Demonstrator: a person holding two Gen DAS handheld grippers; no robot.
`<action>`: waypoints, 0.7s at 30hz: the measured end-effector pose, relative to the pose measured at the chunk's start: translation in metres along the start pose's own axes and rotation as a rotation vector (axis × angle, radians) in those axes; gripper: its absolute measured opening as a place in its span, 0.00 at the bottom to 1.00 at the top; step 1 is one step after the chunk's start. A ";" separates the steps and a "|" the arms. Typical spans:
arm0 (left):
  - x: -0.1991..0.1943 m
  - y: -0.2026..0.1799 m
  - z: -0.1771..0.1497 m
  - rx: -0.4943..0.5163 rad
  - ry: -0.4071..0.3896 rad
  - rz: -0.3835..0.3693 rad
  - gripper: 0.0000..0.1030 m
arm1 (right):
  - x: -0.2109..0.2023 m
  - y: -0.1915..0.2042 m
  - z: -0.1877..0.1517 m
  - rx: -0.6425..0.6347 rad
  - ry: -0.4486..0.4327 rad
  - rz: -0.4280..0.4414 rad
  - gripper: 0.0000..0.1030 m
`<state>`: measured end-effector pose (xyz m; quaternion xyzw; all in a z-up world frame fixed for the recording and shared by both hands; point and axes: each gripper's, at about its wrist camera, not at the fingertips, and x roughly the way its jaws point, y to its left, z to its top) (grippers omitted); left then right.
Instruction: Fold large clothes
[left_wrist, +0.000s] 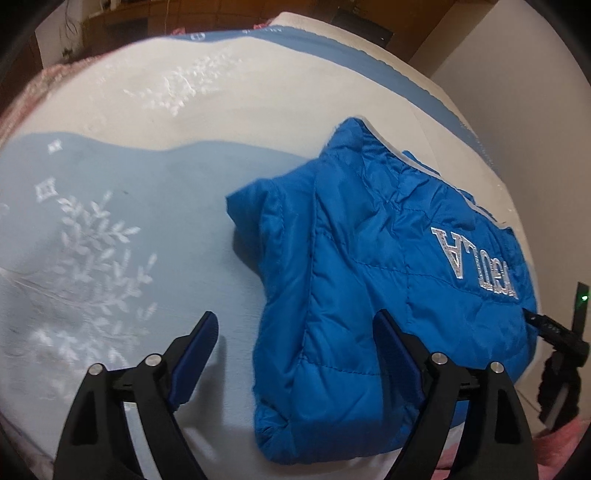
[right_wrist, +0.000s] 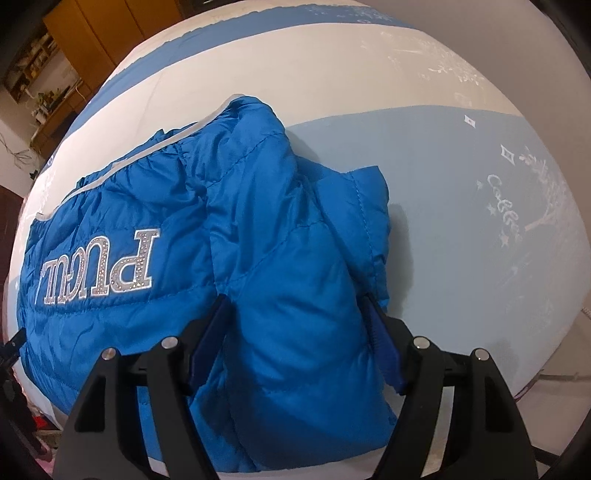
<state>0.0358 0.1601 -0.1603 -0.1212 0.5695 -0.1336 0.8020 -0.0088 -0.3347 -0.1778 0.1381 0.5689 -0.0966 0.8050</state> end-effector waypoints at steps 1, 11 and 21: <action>0.004 0.003 0.000 -0.017 0.012 -0.030 0.84 | 0.001 0.000 0.000 0.001 -0.002 -0.001 0.70; -0.001 -0.005 -0.002 -0.027 0.018 -0.141 0.36 | 0.002 0.003 -0.001 -0.006 -0.001 -0.017 0.70; -0.058 -0.056 -0.003 0.025 -0.093 -0.079 0.29 | -0.016 0.014 0.013 -0.078 0.019 -0.027 0.67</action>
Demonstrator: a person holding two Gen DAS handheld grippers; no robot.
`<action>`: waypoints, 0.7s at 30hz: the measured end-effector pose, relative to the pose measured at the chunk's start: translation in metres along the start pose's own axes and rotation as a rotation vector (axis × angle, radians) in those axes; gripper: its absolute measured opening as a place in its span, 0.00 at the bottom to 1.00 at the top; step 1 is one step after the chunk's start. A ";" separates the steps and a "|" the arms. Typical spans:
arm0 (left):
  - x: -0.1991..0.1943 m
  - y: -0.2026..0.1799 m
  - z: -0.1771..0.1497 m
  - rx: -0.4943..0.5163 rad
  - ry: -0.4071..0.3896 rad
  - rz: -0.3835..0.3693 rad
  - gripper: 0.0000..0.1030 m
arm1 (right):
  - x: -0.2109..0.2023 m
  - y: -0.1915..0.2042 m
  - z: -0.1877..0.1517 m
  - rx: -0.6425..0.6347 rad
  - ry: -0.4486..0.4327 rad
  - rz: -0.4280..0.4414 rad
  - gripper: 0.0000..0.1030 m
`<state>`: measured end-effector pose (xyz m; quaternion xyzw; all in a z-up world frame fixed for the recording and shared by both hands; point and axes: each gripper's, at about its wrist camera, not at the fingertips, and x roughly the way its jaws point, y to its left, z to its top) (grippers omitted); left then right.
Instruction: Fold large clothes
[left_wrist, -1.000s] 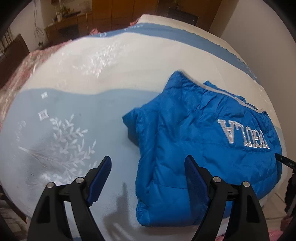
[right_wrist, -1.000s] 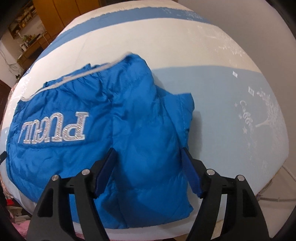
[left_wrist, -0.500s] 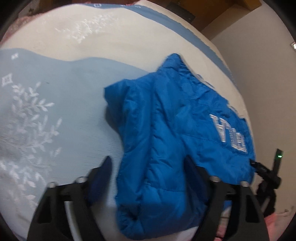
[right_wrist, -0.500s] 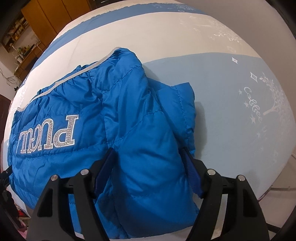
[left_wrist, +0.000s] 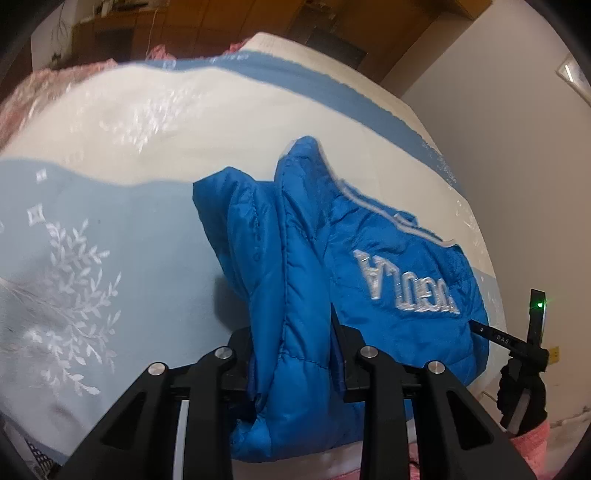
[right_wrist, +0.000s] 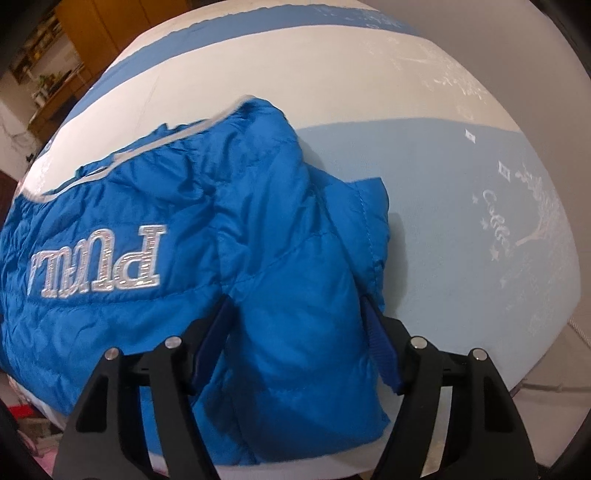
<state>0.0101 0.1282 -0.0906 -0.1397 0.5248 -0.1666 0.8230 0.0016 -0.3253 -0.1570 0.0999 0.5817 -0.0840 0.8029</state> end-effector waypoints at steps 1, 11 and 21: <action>-0.003 -0.007 0.002 0.011 -0.007 0.010 0.29 | -0.004 -0.001 0.000 -0.005 -0.003 0.009 0.67; -0.027 -0.117 0.007 0.161 -0.108 0.031 0.29 | -0.040 -0.021 0.009 -0.096 -0.034 0.035 0.67; 0.006 -0.212 -0.012 0.298 -0.081 0.039 0.29 | -0.047 -0.042 0.008 -0.158 -0.008 0.008 0.67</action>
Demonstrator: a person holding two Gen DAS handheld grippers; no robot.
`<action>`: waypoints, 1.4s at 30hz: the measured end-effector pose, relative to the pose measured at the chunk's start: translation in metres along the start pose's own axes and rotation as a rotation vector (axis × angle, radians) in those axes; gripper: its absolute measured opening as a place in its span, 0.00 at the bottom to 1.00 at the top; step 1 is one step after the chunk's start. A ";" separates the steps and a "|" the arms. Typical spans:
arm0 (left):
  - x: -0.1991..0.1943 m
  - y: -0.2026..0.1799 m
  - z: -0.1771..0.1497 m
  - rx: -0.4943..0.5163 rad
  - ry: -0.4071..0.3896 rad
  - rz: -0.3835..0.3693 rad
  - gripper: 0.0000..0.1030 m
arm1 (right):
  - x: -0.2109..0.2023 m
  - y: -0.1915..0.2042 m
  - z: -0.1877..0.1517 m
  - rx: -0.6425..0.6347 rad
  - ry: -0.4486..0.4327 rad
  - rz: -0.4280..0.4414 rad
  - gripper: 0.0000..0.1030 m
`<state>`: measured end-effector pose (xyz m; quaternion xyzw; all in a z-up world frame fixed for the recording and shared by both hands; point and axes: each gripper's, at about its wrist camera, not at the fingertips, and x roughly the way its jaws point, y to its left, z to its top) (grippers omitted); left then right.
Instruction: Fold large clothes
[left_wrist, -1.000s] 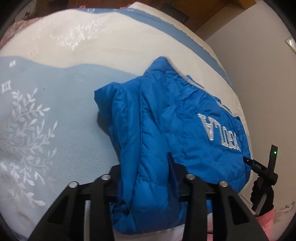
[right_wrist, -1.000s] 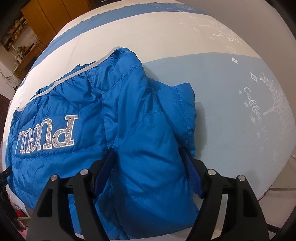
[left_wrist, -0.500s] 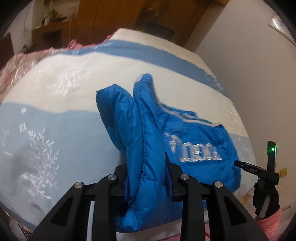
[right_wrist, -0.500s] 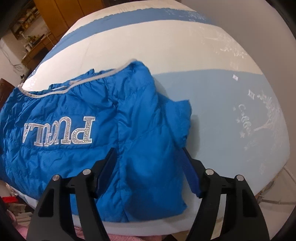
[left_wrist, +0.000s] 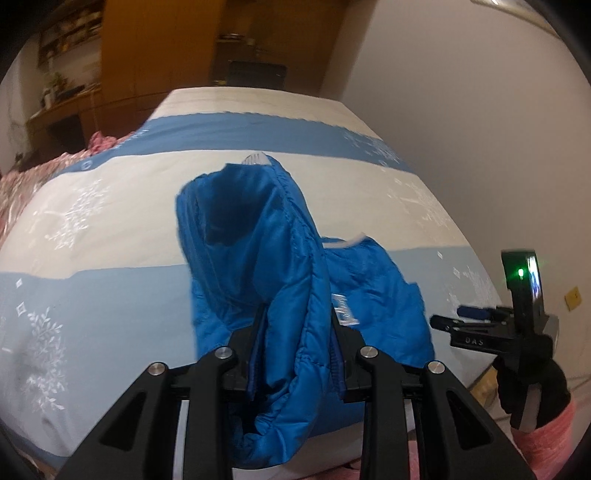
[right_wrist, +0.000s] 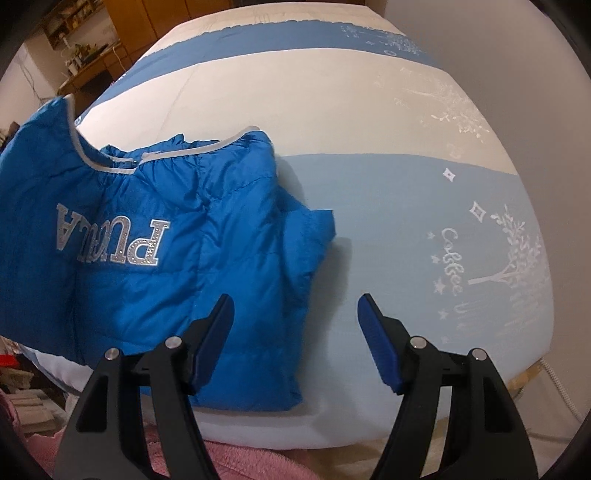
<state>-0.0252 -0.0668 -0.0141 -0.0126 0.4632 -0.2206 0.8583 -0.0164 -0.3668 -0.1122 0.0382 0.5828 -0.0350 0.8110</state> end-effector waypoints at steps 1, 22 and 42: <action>0.006 -0.008 0.000 0.013 0.009 -0.002 0.29 | -0.003 0.000 0.000 -0.013 0.001 -0.011 0.67; 0.089 -0.057 -0.034 -0.022 0.211 -0.272 0.27 | -0.021 -0.015 0.005 -0.045 -0.013 0.103 0.67; 0.070 0.047 -0.016 -0.089 0.193 0.136 0.41 | 0.023 0.091 0.067 -0.104 0.145 0.315 0.85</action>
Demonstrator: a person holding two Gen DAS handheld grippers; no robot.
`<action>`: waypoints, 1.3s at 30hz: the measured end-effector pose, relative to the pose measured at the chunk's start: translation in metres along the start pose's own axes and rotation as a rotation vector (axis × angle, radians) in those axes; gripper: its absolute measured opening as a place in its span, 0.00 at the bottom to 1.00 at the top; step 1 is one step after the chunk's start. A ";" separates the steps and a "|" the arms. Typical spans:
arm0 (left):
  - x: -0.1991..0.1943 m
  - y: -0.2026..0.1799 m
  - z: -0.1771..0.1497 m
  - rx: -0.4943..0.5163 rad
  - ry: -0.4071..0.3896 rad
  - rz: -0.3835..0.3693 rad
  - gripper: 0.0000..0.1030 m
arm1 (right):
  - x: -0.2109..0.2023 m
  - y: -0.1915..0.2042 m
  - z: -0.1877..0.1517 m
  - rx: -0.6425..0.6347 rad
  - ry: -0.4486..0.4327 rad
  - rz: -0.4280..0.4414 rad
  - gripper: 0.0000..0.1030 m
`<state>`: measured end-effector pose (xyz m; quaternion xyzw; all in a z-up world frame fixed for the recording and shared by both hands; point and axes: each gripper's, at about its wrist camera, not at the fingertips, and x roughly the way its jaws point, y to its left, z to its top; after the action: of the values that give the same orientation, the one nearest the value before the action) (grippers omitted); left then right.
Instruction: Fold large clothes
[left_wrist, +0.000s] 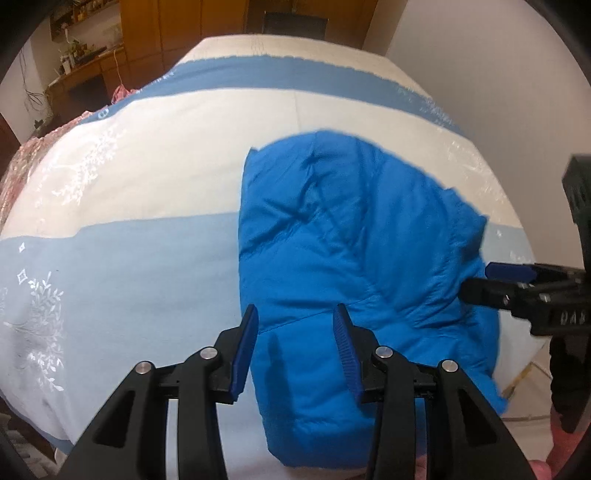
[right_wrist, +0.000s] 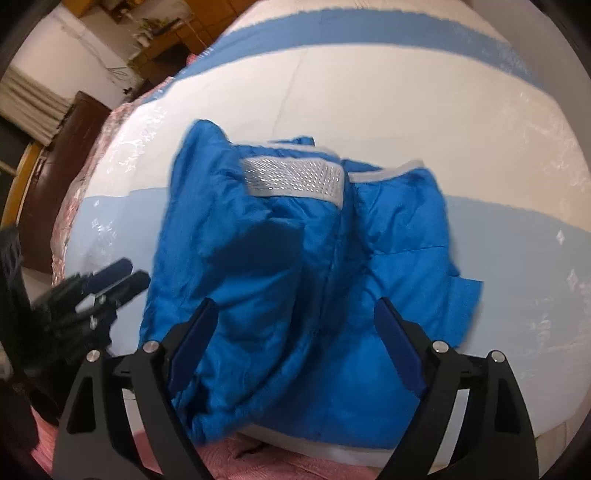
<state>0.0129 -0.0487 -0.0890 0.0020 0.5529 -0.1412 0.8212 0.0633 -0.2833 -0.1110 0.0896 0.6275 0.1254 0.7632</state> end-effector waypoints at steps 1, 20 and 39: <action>0.002 0.000 -0.001 0.002 0.005 -0.005 0.41 | 0.005 0.000 0.002 0.012 0.012 0.009 0.85; -0.035 0.004 0.012 0.023 -0.086 -0.101 0.41 | -0.076 0.025 -0.013 -0.083 -0.165 0.108 0.08; 0.028 -0.091 -0.009 0.152 0.007 -0.129 0.43 | -0.028 -0.113 -0.063 0.158 -0.071 0.071 0.11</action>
<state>-0.0065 -0.1415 -0.1041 0.0294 0.5423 -0.2352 0.8061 0.0058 -0.4012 -0.1304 0.1763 0.6045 0.0993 0.7704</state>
